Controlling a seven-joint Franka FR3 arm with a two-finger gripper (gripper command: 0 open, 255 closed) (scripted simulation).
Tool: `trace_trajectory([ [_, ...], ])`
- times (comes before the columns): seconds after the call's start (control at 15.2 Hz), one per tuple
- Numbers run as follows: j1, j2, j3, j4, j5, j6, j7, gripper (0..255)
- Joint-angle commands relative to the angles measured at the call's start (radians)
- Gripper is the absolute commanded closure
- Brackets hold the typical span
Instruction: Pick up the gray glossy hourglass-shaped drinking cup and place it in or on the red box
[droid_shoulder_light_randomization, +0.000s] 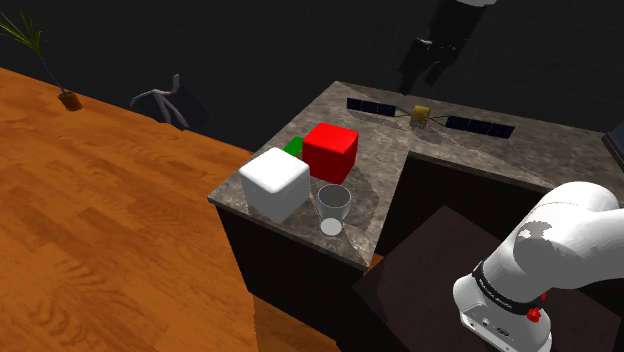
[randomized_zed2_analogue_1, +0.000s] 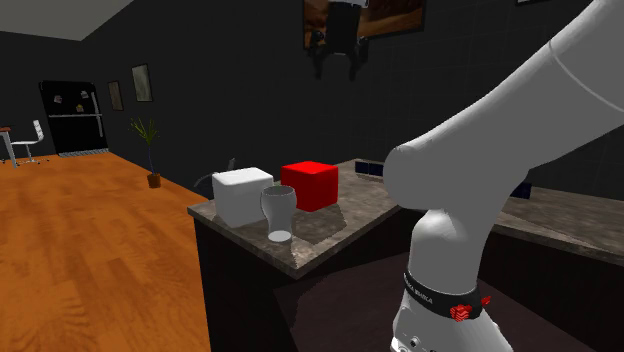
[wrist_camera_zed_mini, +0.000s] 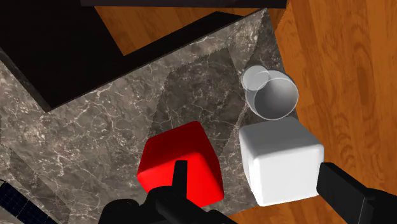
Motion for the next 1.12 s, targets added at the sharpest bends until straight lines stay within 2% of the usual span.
trace_trajectory([
  [0.0, 0.000, 0.000, 0.000, 0.000, 0.000, 0.000, 0.000, 0],
  [0.53, 0.009, 0.085, 0.113, -0.169, 0.007, 0.208, 0.090, 0],
  [1.06, 0.003, 0.259, 0.234, -0.271, -0.009, 0.429, 0.201, 0],
])
